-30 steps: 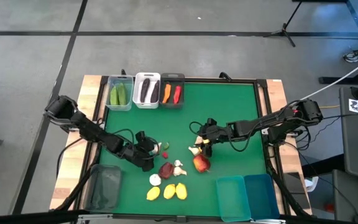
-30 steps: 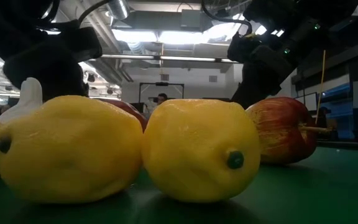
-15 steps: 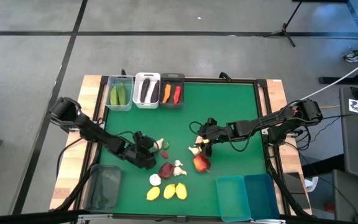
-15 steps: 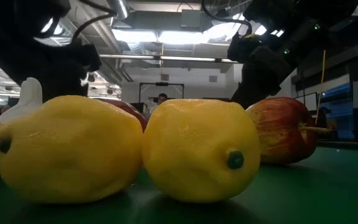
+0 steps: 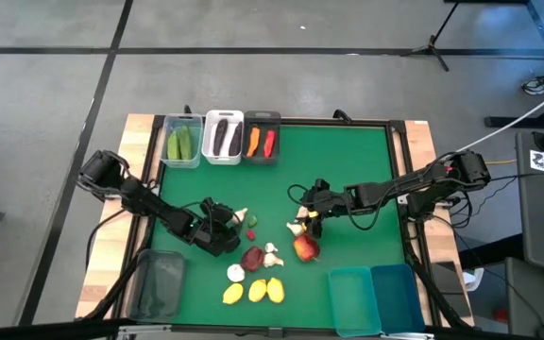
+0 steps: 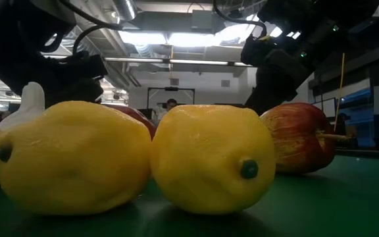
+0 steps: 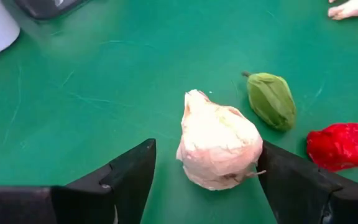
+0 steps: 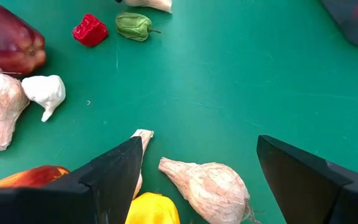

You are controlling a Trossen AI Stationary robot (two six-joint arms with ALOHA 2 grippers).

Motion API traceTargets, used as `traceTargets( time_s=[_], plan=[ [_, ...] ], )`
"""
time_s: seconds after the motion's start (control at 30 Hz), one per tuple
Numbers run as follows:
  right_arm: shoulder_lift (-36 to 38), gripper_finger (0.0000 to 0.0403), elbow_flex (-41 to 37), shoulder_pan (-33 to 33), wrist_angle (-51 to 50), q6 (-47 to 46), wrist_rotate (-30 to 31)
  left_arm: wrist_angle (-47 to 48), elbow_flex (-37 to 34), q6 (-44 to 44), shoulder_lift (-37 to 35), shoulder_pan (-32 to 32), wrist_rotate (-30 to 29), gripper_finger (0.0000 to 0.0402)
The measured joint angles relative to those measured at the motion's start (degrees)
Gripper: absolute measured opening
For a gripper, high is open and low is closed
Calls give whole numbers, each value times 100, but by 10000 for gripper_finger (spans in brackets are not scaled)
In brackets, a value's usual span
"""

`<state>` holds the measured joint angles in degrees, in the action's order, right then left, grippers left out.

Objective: Sort produce into baskets
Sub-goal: Put the white garlic into the bottom black bin

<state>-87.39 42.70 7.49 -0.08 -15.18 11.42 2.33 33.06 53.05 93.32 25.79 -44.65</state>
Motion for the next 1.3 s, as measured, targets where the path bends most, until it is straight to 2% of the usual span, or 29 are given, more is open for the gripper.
traceTargets(
  time_s=[0.5,0.93,1.3],
  plan=[
    [0,317,0,1,0,2,11,0,1,-107,-2,-325,-16,263],
    [0,317,0,0,0,2,14,0,0,-105,-4,-307,-14,184],
    [0,317,0,0,0,2,16,9,28,-62,-31,-216,3,151]
  ],
)
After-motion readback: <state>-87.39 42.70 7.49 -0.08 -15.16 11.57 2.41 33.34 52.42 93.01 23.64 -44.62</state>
